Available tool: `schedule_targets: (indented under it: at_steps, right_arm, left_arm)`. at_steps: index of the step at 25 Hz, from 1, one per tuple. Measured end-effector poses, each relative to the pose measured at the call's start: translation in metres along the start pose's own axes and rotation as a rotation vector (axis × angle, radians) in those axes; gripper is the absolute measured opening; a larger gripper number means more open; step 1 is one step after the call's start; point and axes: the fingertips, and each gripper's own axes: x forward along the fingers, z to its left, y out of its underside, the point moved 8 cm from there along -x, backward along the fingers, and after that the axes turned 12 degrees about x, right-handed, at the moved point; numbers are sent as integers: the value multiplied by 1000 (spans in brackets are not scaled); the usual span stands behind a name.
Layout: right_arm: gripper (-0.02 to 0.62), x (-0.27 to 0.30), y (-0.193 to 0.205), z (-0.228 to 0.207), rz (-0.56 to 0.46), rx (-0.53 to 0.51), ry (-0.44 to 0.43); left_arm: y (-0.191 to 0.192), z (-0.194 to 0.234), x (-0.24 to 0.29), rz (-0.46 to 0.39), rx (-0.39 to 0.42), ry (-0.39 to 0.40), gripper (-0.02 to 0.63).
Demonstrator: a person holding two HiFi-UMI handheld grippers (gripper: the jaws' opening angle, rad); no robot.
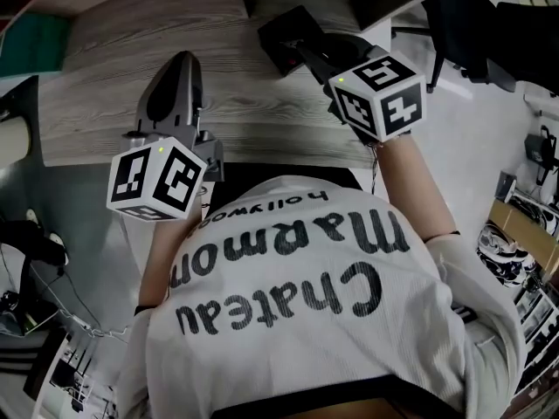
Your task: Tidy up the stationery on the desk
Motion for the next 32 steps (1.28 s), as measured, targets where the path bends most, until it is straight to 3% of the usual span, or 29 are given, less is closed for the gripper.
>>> schedule_targets:
  at_steps: [32]
  right_arm:
    - [57,12,4,4,-16,52,-22]
  left_arm:
    - [5,6,-11,23,-7,-14,17]
